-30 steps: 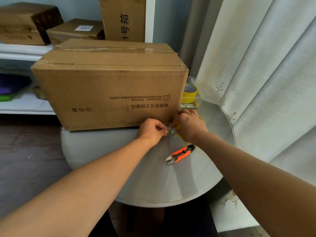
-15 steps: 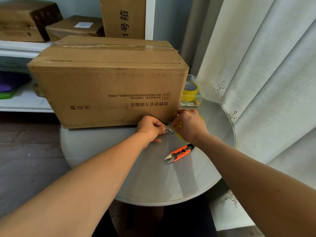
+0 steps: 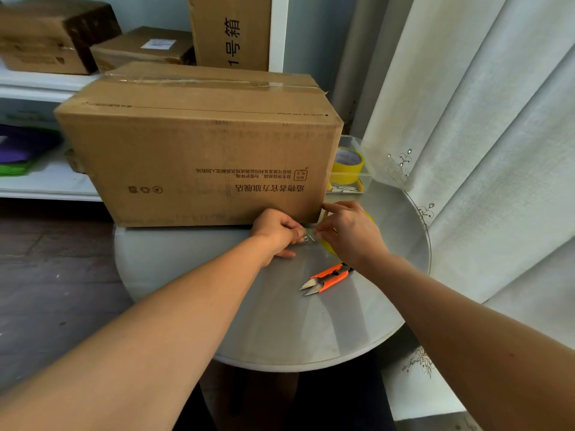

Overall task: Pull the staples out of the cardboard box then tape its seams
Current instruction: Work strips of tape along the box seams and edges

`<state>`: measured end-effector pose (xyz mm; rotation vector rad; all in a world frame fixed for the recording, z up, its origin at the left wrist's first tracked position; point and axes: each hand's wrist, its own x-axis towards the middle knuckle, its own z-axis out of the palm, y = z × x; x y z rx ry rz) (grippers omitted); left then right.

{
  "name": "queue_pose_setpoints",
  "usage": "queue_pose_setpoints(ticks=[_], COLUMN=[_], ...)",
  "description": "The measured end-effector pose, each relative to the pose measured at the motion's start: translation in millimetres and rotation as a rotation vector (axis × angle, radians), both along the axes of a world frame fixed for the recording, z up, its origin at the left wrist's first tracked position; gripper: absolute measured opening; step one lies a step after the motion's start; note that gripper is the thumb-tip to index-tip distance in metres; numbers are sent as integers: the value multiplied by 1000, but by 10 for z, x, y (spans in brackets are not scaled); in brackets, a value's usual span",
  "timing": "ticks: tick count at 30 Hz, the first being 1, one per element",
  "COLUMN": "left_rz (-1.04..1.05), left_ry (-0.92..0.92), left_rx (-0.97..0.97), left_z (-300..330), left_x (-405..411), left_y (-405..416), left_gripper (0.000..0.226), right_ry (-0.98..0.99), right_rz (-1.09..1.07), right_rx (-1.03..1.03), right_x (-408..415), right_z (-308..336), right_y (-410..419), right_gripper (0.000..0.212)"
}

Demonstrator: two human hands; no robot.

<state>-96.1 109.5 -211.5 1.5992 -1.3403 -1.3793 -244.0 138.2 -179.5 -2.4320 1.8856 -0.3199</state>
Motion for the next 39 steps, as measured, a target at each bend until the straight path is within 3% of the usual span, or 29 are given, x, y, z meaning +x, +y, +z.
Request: queue_pose_setpoints(ticks=[14,18,25,30,34,39], left_rz=[1,12,-121,-90,-130,-170], left_ry=[58,14,-89,-352,-522,-567], left_rx=[69,29,-200,-358,-631,-884], left_z=[70,49,-13,78,2,-130], left_x=[-17,-16,59,-9,-20,48], left_y=[30,46,156,190,327,371], left_gripper=[18,10,8,5,7,7], right_ry=[-77,-62,86,112,45,64], right_rz=[199,214,114,35,-82,-152], right_rx=[-212,-188,0,54,60,98], right_x=[-145,-168,-90,-52,-15,53], right_z=[-256,-245,-36,-11,22,17], right_y=[-23,-36,-106,-87,-72,-107], right_gripper=[14,15,28,32,31,40])
